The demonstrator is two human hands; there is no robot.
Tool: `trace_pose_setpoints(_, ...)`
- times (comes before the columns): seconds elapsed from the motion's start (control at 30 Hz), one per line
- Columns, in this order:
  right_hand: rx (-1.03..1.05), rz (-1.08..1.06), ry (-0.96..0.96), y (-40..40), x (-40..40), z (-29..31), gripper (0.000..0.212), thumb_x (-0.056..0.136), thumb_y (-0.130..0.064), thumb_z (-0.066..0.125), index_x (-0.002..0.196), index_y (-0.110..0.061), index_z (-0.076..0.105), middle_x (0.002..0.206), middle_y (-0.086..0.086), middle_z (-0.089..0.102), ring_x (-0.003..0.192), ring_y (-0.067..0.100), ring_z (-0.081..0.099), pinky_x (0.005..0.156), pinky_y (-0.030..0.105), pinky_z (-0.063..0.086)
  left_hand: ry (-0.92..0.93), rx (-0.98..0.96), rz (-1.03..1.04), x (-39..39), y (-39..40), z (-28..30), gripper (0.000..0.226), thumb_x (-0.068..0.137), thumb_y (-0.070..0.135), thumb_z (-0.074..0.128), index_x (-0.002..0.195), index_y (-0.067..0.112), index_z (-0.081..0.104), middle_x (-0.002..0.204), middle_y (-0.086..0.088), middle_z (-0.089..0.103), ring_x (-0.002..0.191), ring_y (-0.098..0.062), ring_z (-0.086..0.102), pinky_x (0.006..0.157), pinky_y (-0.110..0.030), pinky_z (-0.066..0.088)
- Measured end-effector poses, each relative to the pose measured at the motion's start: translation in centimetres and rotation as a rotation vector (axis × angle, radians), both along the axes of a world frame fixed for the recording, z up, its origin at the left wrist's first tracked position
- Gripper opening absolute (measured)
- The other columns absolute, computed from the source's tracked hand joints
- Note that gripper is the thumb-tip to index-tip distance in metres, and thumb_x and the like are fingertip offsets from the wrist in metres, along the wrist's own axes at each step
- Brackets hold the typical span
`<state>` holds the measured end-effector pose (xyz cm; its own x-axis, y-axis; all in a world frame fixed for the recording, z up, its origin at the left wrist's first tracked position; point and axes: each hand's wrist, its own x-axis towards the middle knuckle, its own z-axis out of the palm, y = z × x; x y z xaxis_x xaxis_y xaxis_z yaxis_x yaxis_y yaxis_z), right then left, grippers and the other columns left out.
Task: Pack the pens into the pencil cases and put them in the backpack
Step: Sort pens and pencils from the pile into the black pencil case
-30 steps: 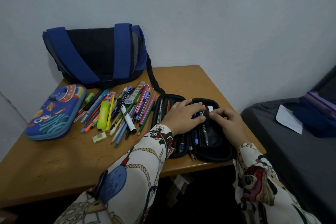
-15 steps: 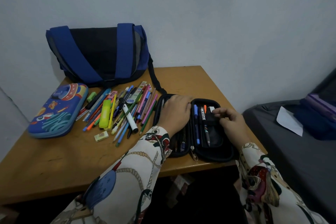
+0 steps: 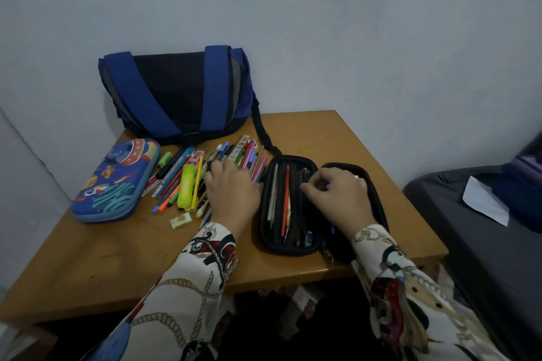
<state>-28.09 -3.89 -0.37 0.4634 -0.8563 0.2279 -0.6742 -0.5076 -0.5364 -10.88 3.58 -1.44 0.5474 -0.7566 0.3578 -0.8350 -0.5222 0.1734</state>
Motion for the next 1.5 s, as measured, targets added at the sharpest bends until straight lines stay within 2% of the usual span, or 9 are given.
trace_pose_setpoints(0.17, -0.022, -0.053, 0.245, 0.7, 2.2, -0.9, 0.048, 0.076, -0.075, 0.058, 0.072, -0.027, 0.054, 0.079, -0.01, 0.06, 0.083, 0.014, 0.059, 0.095, 0.041, 0.037, -0.079, 0.136, 0.012, -0.1, 0.1, 0.0, 0.035, 0.093, 0.043, 0.053, 0.106, 0.014, 0.068, 0.122, -0.009, 0.055, 0.117, -0.03, 0.039, 0.099, -0.042, 0.031)
trace_pose_setpoints(0.43, -0.027, -0.031, 0.197, 0.8, 2.0, -2.0, 0.026, 0.085, -0.051, 0.058, 0.071, -0.03, 0.053, 0.087, -0.009, 0.056, 0.093, 0.018, 0.057, 0.092, 0.039, 0.04, -0.117, 0.188, -0.047, 0.1, 0.1, 0.2, 0.031, 0.094, 0.038, 0.052, 0.102, 0.013, 0.068, 0.117, -0.009, 0.057, 0.115, -0.029, 0.041, 0.097, -0.041, 0.031)
trace_pose_setpoints(0.63, -0.045, -0.074, 0.223, 1.2, 2.2, -2.0, 0.029, 0.087, -0.054, 0.055, 0.086, -0.026, 0.061, 0.094, -0.007, 0.059, 0.099, 0.019, 0.056, 0.091, 0.04, 0.039, -0.161, 0.193, -0.095, -0.1, -0.1, 0.5, 0.027, 0.093, 0.03, 0.049, 0.098, 0.013, 0.069, 0.112, -0.006, 0.059, 0.114, -0.028, 0.041, 0.097, -0.041, 0.032)
trace_pose_setpoints(0.73, -0.037, -0.115, 0.262, 1.2, 2.8, -1.7, 0.041, 0.087, -0.062, 0.054, 0.089, -0.022, 0.064, 0.095, -0.004, 0.061, 0.099, 0.022, 0.058, 0.092, 0.042, 0.04, -0.064, 0.106, -0.086, 0.0, -0.2, 0.9, 0.029, 0.091, 0.035, 0.051, 0.094, 0.014, 0.07, 0.109, -0.004, 0.058, 0.111, -0.026, 0.042, 0.096, -0.041, 0.032)
trace_pose_setpoints(0.93, -0.003, -0.193, 0.334, 0.8, 4.5, -1.2, 0.053, 0.09, -0.066, 0.049, 0.078, -0.014, 0.054, 0.088, 0.003, 0.062, 0.095, 0.03, 0.061, 0.091, 0.043, 0.043, 0.427, 0.046, -0.177, -1.6, -0.3, 2.3, 0.023, 0.086, 0.034, 0.061, 0.077, 0.014, 0.069, 0.086, 0.003, 0.048, 0.117, -0.026, 0.041, 0.099, -0.041, 0.036)
trace_pose_setpoints(1.03, 0.027, -0.194, 0.303, 0.8, 4.8, -1.0, 0.044, 0.093, -0.048, 0.049, 0.064, -0.016, 0.043, 0.078, 0.001, 0.054, 0.087, 0.028, 0.059, 0.089, 0.042, 0.042, 0.469, 0.093, -0.173, -2.0, -0.5, 2.2, 0.023, 0.086, 0.03, 0.061, 0.075, 0.011, 0.067, 0.079, 0.005, 0.042, 0.116, -0.027, 0.042, 0.097, -0.041, 0.039)
trace_pose_setpoints(1.17, 0.042, -0.2, 0.258, 0.6, 4.7, -1.1, 0.035, 0.092, -0.035, 0.047, 0.063, -0.014, 0.046, 0.066, -0.002, 0.045, 0.075, 0.026, 0.048, 0.085, 0.039, 0.039, 0.509, 0.103, -0.185, -2.0, -1.1, 1.5, 0.023, 0.087, 0.027, 0.06, 0.071, 0.011, 0.064, 0.088, -0.002, 0.058, 0.116, -0.027, 0.041, 0.091, -0.038, 0.038)
trace_pose_setpoints(1.37, 0.039, -0.204, 0.12, 0.0, 4.5, -1.9, 0.027, 0.089, -0.028, 0.048, 0.067, -0.014, 0.05, 0.064, -0.002, 0.047, 0.063, 0.024, 0.048, 0.085, 0.038, 0.037, 0.511, 0.161, -0.219, -2.1, -1.6, 2.1, 0.021, 0.091, 0.027, 0.059, 0.083, 0.009, 0.067, 0.077, 0.007, 0.039, 0.119, -0.027, 0.04, 0.094, -0.038, 0.036)
trace_pose_setpoints(1.5, 0.132, -0.182, -0.059, -0.4, 4.1, -1.9, 0.027, 0.092, -0.029, 0.049, 0.074, -0.012, 0.059, 0.068, 0.001, 0.058, 0.072, 0.025, 0.057, 0.085, 0.038, 0.028, 0.499, 0.232, -0.257, -1.7, -2.1, 2.3, 0.019, 0.091, 0.027, 0.059, 0.078, 0.015, 0.065, 0.086, 0.0, 0.055, 0.122, -0.027, 0.036, 0.098, -0.04, 0.037)
